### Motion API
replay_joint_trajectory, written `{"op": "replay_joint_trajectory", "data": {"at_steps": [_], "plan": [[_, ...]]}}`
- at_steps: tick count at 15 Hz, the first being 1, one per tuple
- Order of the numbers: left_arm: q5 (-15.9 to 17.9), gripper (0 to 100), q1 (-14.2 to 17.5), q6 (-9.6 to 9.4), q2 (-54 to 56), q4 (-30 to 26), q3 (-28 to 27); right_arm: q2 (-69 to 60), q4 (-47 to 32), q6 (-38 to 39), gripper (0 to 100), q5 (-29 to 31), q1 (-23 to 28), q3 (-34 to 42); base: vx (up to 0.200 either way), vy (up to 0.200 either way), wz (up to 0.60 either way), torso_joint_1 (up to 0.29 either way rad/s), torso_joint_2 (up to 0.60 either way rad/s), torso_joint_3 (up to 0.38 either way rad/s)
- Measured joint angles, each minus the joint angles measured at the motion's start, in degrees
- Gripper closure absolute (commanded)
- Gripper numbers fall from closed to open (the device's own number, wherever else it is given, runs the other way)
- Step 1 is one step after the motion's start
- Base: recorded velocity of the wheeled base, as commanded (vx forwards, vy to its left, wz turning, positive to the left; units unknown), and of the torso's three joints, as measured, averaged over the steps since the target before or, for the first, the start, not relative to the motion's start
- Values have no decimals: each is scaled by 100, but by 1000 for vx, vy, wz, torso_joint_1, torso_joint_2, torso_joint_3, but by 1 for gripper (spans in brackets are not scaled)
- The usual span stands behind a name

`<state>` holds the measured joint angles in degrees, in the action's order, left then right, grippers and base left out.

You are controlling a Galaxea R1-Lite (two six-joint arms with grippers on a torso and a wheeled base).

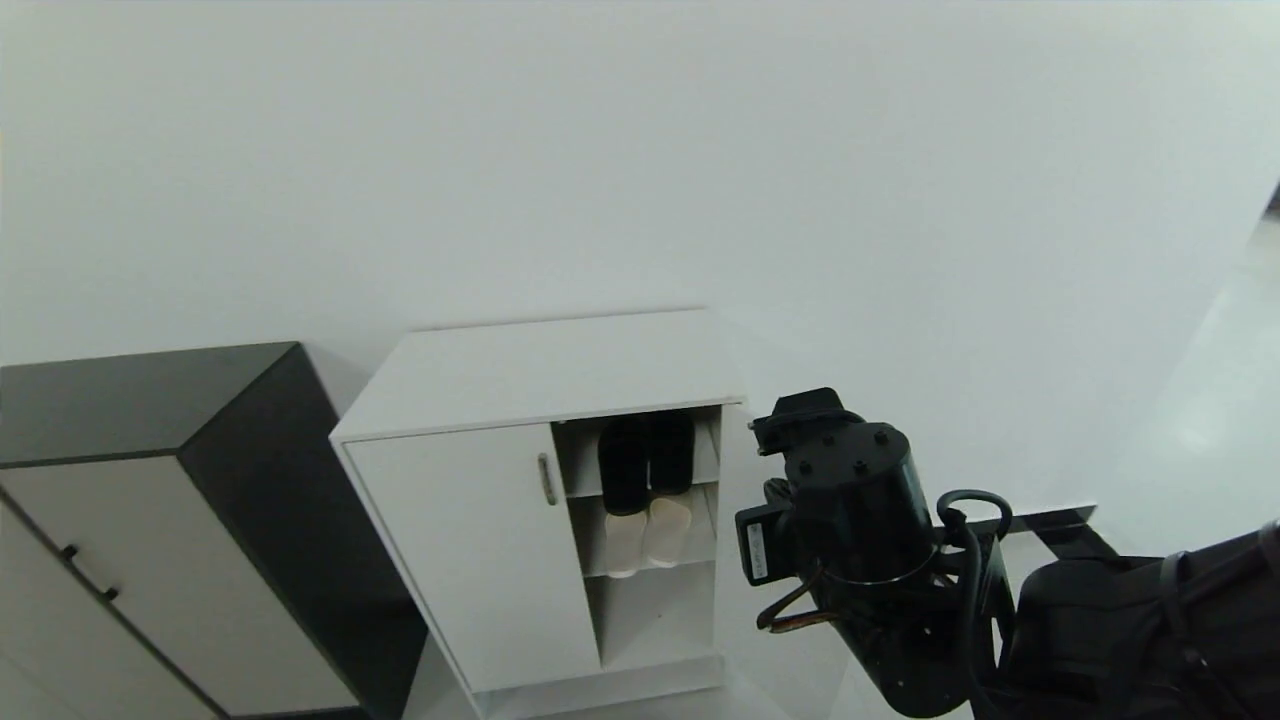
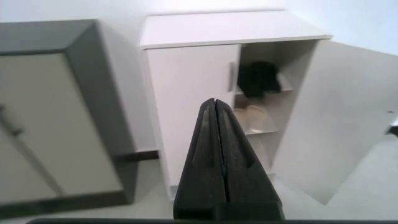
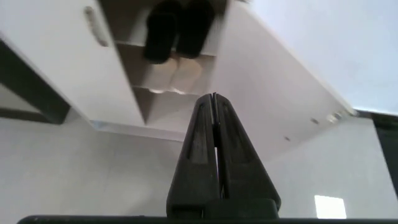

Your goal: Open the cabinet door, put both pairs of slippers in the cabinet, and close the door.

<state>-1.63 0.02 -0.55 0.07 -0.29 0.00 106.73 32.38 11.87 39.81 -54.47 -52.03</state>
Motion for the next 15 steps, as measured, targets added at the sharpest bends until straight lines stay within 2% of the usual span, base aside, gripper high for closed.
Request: {"op": "replay_joint_trajectory", "data": {"at_steps": [10,13,15], "plan": [[0,100,7,-2,0,2,0,104,191,-20,100,-95,128,-1,0,0,0,0,0,0],[0,100,7,-5,0,5,0,173,372,-49,100,-413,500,-130,0,0,0,0,0,0],[0,100,5,-10,0,5,0,197,128,-39,100,-680,878,-456,-200,0,0,2,2,-5]]}}
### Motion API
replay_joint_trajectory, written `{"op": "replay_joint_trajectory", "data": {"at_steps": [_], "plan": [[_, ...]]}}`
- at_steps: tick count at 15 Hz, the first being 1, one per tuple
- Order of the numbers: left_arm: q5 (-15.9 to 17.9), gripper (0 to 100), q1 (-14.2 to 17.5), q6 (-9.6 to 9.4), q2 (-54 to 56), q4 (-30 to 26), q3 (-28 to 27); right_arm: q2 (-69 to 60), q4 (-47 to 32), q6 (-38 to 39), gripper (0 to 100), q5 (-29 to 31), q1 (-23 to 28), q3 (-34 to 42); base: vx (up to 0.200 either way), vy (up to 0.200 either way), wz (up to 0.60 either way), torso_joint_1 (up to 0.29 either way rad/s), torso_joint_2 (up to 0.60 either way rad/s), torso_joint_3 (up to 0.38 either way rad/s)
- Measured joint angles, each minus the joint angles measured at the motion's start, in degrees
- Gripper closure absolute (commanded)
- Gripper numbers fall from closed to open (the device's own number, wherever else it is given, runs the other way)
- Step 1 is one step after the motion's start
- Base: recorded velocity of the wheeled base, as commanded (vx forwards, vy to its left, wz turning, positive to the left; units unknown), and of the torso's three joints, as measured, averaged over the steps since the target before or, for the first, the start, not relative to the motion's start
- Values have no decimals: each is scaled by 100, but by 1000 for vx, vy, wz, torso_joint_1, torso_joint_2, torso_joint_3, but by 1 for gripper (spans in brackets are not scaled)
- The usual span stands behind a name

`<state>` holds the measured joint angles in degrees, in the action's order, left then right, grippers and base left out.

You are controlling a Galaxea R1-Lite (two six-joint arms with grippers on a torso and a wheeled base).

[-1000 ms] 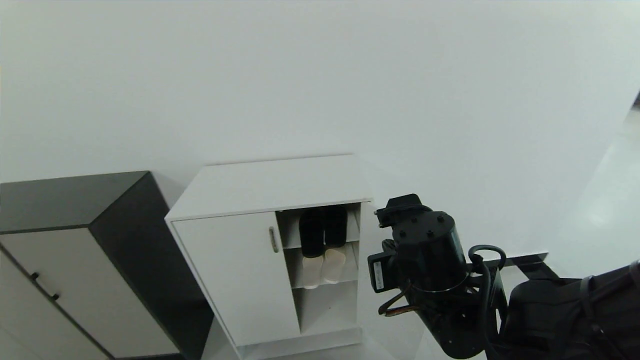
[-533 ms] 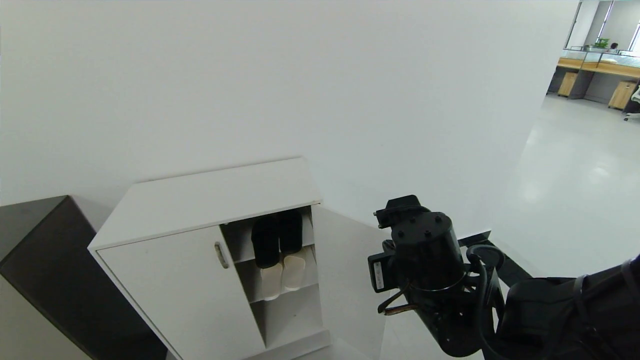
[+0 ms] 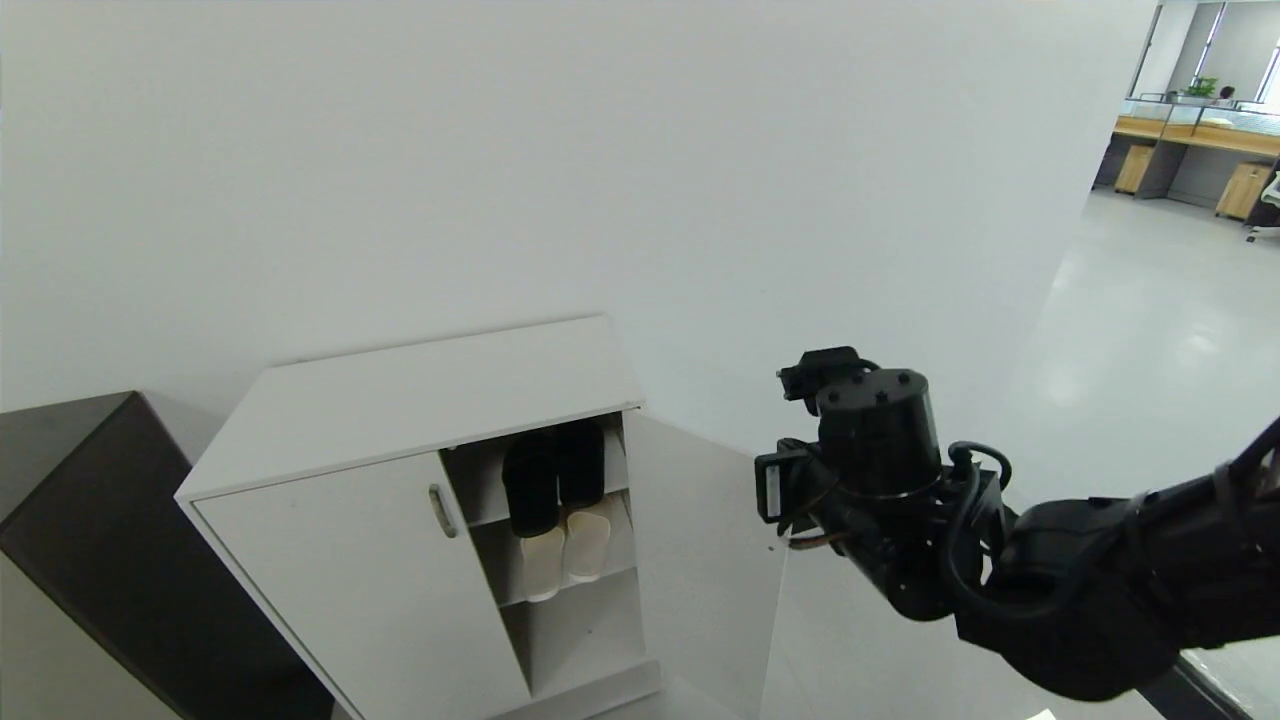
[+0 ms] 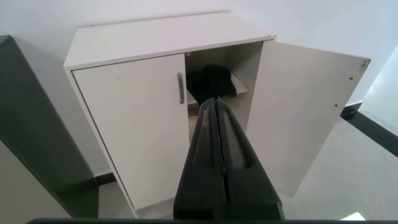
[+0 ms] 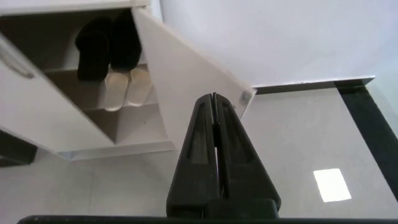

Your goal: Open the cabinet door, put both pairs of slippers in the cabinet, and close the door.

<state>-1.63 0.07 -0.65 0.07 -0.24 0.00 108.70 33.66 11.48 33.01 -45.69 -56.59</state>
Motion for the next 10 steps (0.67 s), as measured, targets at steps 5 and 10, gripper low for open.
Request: {"op": "replay_joint_trajectory", "data": {"at_steps": [5,10], "plan": [[-17,100,-5,-9,0,-2,0,358,-411,50,100,-226,647,-1014,-120,0,0,3,1,0],[-9,100,2,0,0,-2,0,1189,-391,184,100,-595,1074,-1805,0,0,0,0,0,0]]}}
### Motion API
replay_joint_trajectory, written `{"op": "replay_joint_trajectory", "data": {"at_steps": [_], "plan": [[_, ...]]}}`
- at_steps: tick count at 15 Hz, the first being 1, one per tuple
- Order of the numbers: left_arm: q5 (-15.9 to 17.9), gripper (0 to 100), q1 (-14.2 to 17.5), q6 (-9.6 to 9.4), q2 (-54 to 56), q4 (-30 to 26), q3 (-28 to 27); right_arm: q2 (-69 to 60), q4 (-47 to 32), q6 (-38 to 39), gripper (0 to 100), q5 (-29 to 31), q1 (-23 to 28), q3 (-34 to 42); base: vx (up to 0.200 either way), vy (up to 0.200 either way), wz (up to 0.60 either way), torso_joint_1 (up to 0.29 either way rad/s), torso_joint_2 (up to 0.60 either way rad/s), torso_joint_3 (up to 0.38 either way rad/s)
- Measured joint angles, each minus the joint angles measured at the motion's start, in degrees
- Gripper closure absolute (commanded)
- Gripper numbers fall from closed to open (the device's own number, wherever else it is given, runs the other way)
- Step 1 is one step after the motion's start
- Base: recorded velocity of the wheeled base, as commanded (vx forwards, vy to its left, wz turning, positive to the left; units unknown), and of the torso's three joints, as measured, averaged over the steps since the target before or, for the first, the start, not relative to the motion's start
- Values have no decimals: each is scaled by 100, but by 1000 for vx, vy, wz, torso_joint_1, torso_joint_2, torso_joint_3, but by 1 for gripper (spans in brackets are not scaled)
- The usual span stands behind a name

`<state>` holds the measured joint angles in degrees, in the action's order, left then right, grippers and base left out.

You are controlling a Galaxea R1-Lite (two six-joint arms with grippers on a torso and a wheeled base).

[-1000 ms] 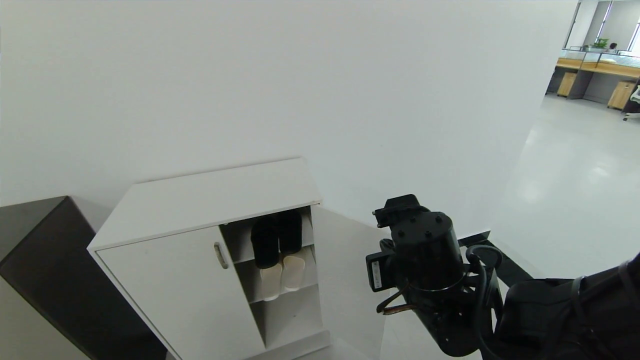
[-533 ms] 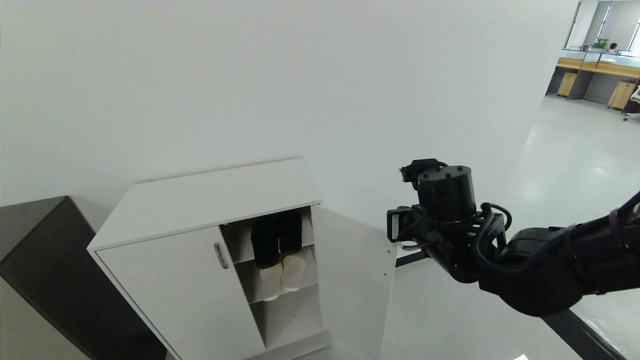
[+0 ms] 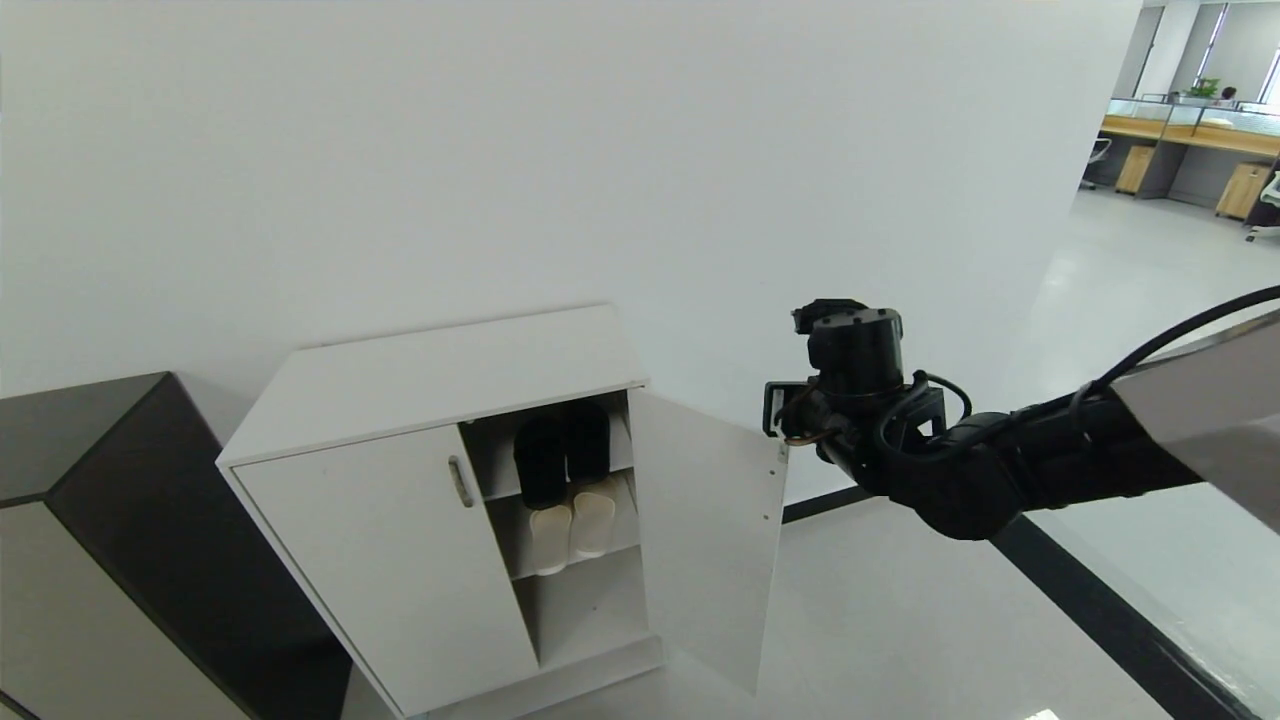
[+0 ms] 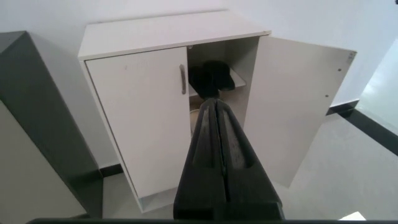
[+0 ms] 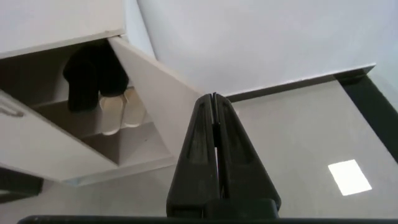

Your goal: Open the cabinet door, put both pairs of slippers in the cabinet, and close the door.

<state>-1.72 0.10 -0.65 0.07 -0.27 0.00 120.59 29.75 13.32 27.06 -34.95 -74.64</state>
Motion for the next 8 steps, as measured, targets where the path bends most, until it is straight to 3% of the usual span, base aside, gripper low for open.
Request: {"op": "replay_joint_trajectory", "data": {"at_steps": [8], "plan": [[-2,100,-2,5,0,0,0,1312,-13,73,100,-328,496,-958,0,0,0,0,0,0]]}}
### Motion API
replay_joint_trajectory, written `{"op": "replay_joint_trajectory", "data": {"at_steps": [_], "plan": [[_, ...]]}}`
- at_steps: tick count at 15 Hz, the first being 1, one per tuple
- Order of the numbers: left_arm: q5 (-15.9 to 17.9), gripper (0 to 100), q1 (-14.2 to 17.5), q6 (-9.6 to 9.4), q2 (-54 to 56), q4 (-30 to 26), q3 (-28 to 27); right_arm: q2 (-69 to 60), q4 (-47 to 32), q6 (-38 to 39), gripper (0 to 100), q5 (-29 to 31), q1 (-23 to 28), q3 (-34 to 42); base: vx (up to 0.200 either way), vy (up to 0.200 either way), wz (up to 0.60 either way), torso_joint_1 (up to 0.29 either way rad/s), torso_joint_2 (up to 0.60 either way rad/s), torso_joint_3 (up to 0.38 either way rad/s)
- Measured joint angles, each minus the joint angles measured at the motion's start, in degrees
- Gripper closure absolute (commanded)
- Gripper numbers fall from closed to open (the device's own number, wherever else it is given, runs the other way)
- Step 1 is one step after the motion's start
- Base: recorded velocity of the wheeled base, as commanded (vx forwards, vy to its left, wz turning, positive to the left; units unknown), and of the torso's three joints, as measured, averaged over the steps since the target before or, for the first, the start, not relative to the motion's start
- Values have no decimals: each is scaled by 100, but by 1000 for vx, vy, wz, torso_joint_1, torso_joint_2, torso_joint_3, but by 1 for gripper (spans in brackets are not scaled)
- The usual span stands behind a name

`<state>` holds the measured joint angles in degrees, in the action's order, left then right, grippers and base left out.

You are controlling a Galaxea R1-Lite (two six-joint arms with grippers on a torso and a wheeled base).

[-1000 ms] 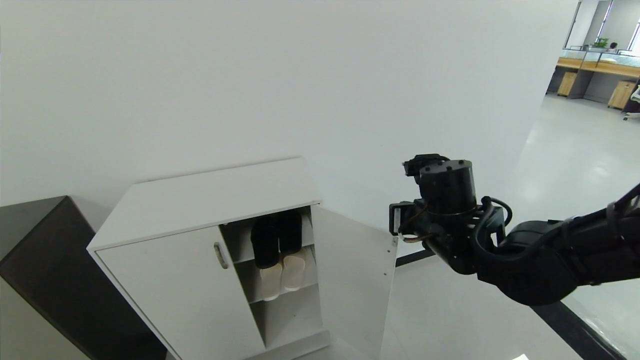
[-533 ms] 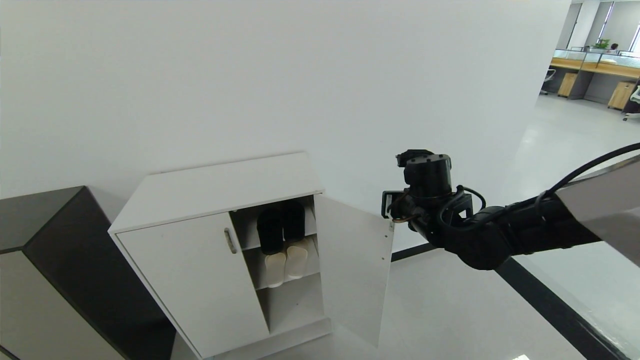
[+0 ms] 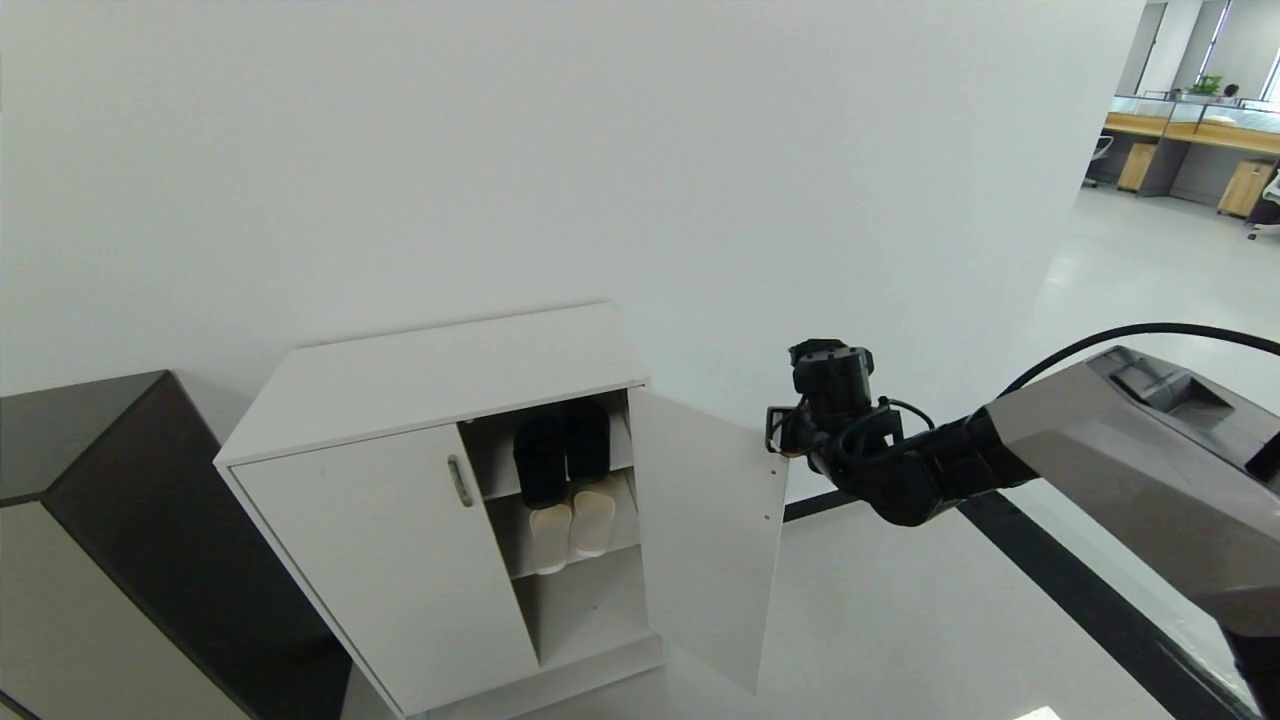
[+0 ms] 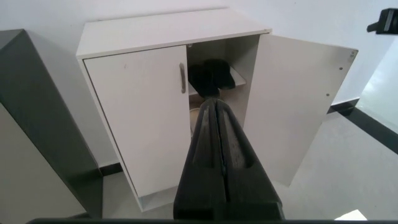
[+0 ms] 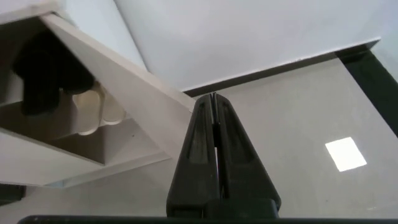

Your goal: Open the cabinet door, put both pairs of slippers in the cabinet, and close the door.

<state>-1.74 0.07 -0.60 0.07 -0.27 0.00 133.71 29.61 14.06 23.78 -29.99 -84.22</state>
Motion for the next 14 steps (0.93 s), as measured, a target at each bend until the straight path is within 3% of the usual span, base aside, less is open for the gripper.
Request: {"op": "replay_joint_trajectory", "data": {"at_steps": [7,14], "plan": [[0,100,0,0,0,0,0,714,-2,1,100,-4,183,-549,0,0,0,0,0,0],[0,100,2,-2,0,0,0,844,5,0,100,2,210,-613,0,0,0,0,0,0]]}}
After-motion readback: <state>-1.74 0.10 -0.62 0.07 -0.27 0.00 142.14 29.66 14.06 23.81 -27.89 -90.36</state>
